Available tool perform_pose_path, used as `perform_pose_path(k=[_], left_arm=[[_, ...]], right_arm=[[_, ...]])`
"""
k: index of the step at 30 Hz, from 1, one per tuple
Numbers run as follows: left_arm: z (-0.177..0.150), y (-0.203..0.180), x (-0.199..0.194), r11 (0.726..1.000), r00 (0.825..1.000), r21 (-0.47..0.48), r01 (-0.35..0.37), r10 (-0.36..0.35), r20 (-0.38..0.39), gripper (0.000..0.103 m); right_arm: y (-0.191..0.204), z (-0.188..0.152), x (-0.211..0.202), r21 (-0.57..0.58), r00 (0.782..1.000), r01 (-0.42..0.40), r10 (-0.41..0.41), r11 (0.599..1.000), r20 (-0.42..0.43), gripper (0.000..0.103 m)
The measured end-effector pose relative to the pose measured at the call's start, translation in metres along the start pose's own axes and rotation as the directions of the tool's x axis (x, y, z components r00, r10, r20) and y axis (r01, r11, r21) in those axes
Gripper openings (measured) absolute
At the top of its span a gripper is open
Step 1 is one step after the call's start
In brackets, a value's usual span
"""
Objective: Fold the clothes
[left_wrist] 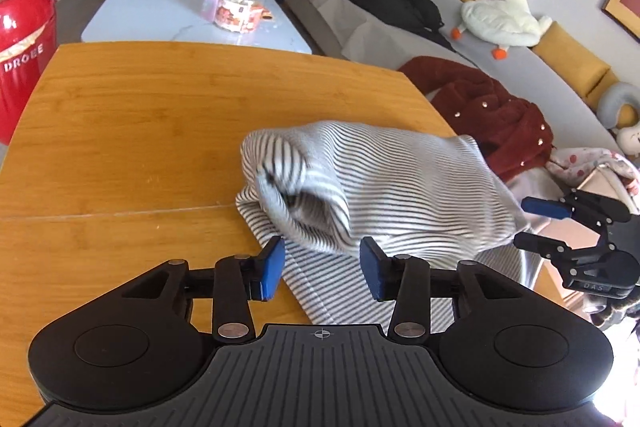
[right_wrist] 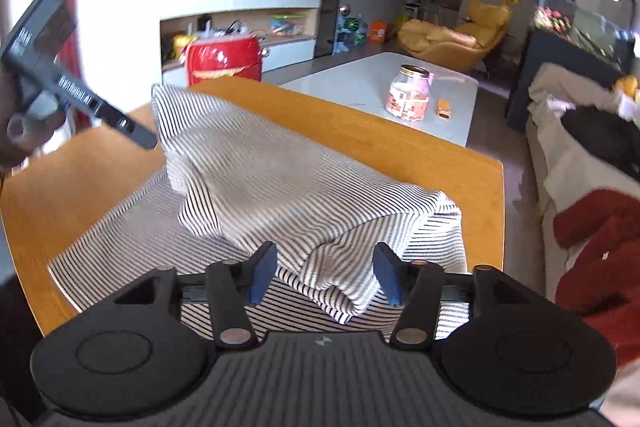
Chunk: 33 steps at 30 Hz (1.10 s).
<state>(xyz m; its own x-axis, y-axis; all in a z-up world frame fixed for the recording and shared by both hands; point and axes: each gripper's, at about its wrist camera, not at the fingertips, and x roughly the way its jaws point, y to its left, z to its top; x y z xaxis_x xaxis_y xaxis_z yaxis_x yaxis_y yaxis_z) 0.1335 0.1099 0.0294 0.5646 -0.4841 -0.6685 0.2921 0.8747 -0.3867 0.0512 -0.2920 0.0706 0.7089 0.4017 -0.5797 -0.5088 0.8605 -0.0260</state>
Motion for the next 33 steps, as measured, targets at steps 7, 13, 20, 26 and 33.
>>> perform_pose_path(k=[7, 13, 20, 26, 33], left_arm=[[0.026, 0.013, -0.022, 0.986, 0.992, -0.161, 0.049, -0.03, 0.12, 0.084], [0.05, 0.024, 0.024, 0.968, 0.999, -0.251, 0.01, -0.001, 0.034, 0.09], [0.055, 0.013, 0.036, 0.976, 0.997, -0.212, -0.059, 0.067, 0.029, 0.041], [0.025, -0.019, 0.017, 0.986, 0.997, -0.156, 0.066, -0.061, 0.042, 0.039], [-0.028, -0.044, 0.048, 0.99, 0.993, -0.122, 0.072, -0.083, -0.089, 0.038]], right_arm=[[-0.078, 0.001, 0.031, 0.562, 0.995, -0.098, 0.095, 0.822, 0.034, 0.067], [-0.066, -0.023, 0.078, 0.666, 0.985, -0.089, 0.166, 0.741, -0.053, 0.065], [-0.062, 0.023, 0.066, 0.487, 0.994, -0.098, 0.105, 0.868, 0.012, 0.029], [-0.098, 0.055, 0.062, 0.34, 1.0, 0.004, -0.013, 0.94, 0.024, 0.029], [-0.11, -0.005, 0.088, 0.431, 0.995, 0.071, -0.035, 0.9, -0.091, 0.031]])
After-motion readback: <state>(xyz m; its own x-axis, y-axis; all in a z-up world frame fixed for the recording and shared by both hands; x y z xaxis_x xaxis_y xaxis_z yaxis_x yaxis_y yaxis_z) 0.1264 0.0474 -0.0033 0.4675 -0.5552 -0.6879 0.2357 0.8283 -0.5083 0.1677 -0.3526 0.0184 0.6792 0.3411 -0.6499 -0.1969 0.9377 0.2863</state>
